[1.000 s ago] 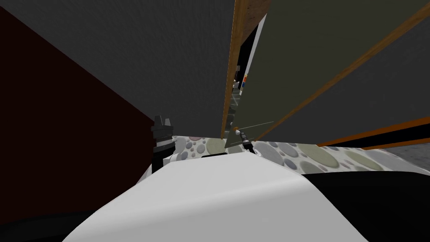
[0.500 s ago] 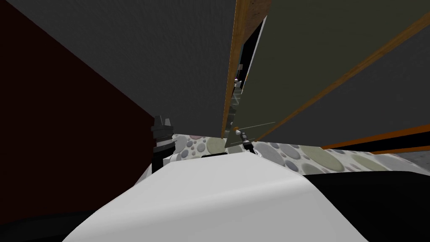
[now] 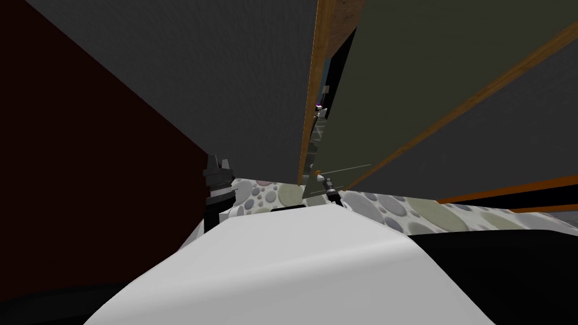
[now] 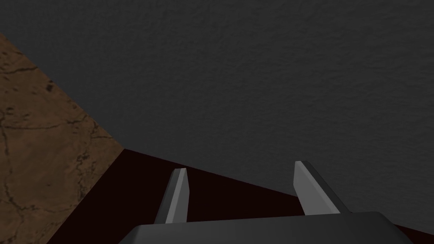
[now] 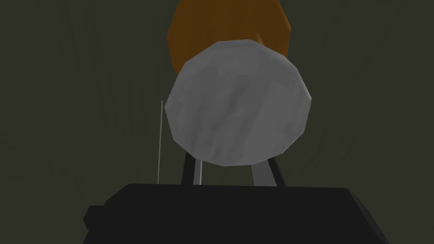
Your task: Pull the door open
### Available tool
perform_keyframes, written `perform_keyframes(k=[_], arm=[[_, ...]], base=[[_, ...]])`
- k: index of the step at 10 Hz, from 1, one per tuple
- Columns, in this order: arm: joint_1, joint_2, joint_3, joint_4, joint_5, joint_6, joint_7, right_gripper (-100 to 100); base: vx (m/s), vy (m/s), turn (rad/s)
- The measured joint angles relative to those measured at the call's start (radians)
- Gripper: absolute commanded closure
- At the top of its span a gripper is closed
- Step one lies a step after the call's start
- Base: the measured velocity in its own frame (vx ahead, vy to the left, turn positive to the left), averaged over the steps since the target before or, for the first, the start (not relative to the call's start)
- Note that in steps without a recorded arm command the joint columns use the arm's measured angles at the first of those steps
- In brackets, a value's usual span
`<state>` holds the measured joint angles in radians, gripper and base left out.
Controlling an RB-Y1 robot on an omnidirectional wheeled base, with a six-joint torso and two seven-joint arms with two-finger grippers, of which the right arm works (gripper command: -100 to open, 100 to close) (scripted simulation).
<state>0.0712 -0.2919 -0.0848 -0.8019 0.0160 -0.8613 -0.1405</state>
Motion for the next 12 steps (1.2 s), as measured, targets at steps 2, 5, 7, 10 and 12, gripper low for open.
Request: perform_keyframes(k=[2, 5, 7, 10, 12], arm=[[0.006, 0.001, 0.002, -0.009, -0.01, 0.005, -0.042, 100], [0.026, 0.004, 0.006, -0.032, -0.024, 0.013, -0.1, 100], [0.022, 0.002, 0.01, -0.021, -0.04, 0.011, -0.153, 100], [0.04, 0.004, 0.017, -0.045, -0.054, 0.025, -0.225, 100], [0.044, 0.009, 0.02, -0.046, -0.064, 0.024, -0.264, 100]], base=[[-0.025, -0.019, 0.039], [-0.029, -0.02, 0.059], [-0.047, -0.033, 0.074], [-0.037, -0.02, 0.05], [-0.027, -0.018, 0.053]])
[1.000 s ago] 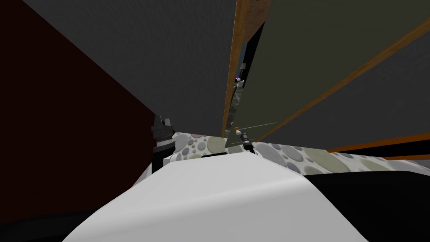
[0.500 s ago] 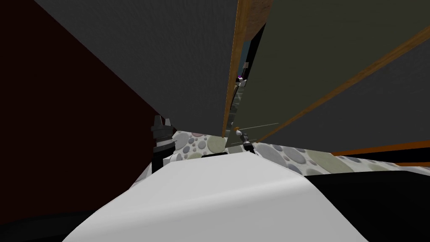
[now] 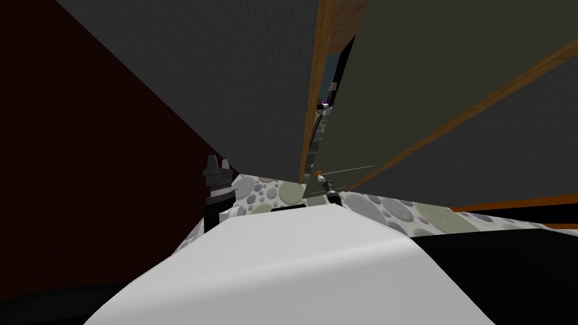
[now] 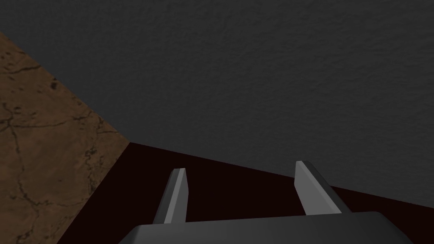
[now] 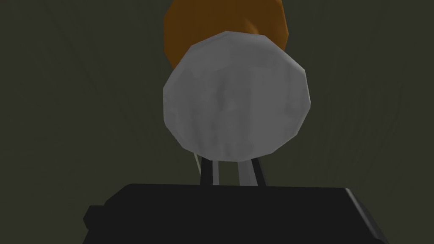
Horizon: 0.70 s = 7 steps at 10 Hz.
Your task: Pull the door open
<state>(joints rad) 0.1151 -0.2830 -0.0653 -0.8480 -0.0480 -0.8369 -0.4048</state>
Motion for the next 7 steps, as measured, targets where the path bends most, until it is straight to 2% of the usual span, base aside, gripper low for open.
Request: perform_keyframes(k=[2, 4, 5, 7], arm=[[0.024, -0.001, 0.004, -0.035, -0.01, 0.018, -0.044, 100], [-0.002, -0.004, 0.005, 0.013, -0.017, -0.004, -0.073, 100], [-0.007, -0.004, 0.008, 0.025, -0.026, -0.006, -0.101, -100], [-0.016, -0.015, 0.001, 0.028, -0.047, -0.006, -0.147, -100]], base=[[-0.017, -0.011, 0.022], [-0.037, -0.013, 0.072], [-0.05, -0.055, 0.041], [-0.059, -0.03, 0.022]])
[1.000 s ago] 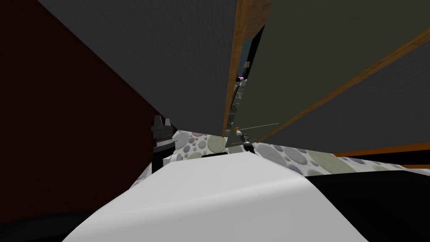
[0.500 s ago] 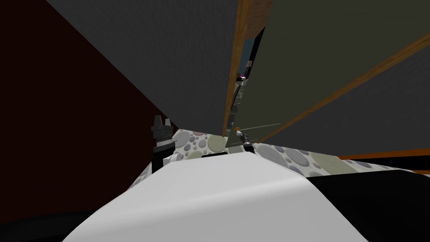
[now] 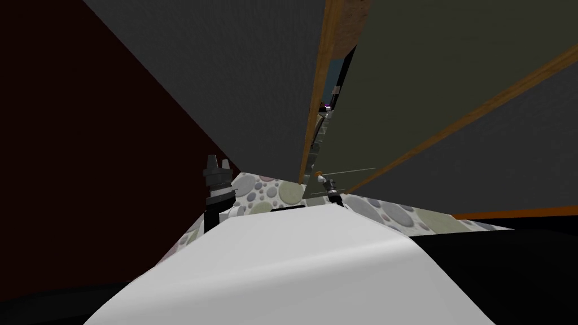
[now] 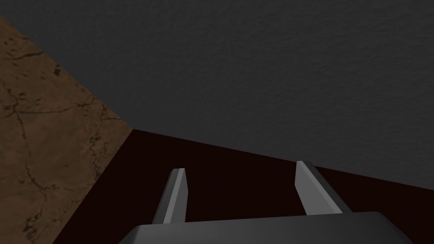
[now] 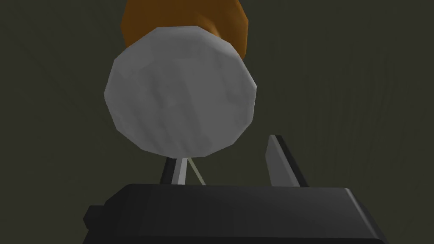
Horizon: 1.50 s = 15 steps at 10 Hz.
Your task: Pull the door open
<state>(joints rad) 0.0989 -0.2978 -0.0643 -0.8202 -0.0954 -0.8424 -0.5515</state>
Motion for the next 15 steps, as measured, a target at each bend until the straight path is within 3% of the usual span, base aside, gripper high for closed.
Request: perform_keyframes(k=[1, 5, 7, 9, 12, 15], arm=[[0.008, -0.005, -0.003, -0.021, -0.011, 0.008, -0.022, -100], [0.003, -0.005, 0.01, 0.0, -0.044, 0.0, -0.12, -100], [0.029, -0.002, 0.017, -0.053, -0.062, 0.03, -0.167, -100], [0.002, 0.009, 0.032, 0.01, -0.067, 0.003, -0.197, -100], [0.021, 0.026, 0.058, -0.044, -0.09, 0.025, -0.266, -100], [0.014, 0.031, 0.07, -0.034, -0.113, 0.022, -0.333, -100]], base=[[-0.081, -0.022, 0.056], [-0.061, -0.022, 0.046], [-0.039, -0.013, 0.029], [-0.048, 0.017, 0.09], [-0.068, 0.013, 0.072], [-0.054, -0.035, 0.054]])
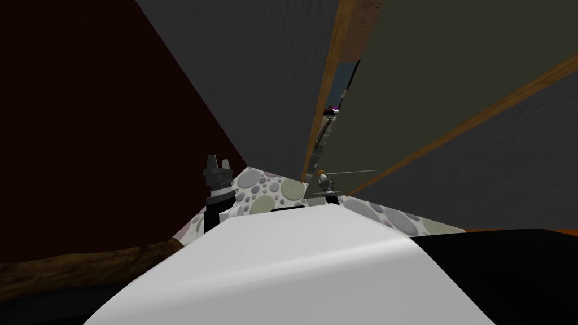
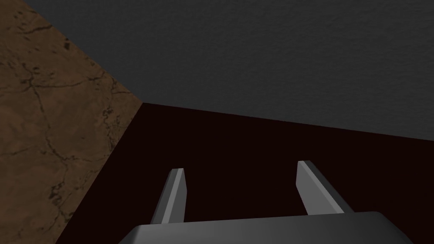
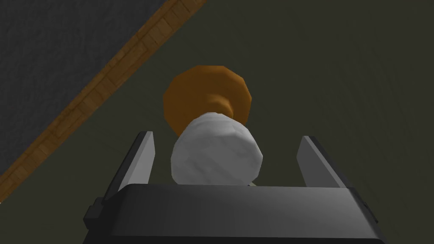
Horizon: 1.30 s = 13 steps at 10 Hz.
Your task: Pull the door open
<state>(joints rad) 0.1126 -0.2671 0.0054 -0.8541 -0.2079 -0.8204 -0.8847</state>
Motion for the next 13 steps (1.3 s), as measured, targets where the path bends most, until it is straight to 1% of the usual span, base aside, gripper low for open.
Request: perform_keyframes(k=[2, 5, 7, 13], arm=[[0.002, 0.003, 0.011, -0.009, -0.025, 0.005, -0.054, -100], [0.001, 0.007, 0.023, -0.01, -0.049, 0.008, -0.124, -100], [0.003, 0.011, 0.034, -0.018, -0.074, 0.012, -0.178, -100], [0.004, 0.018, 0.059, -0.03, -0.127, 0.021, -0.325, -100]], base=[[-0.076, -0.03, 0.065], [-0.058, -0.024, 0.052], [-0.075, -0.037, 0.073], [-0.062, -0.025, 0.053]])
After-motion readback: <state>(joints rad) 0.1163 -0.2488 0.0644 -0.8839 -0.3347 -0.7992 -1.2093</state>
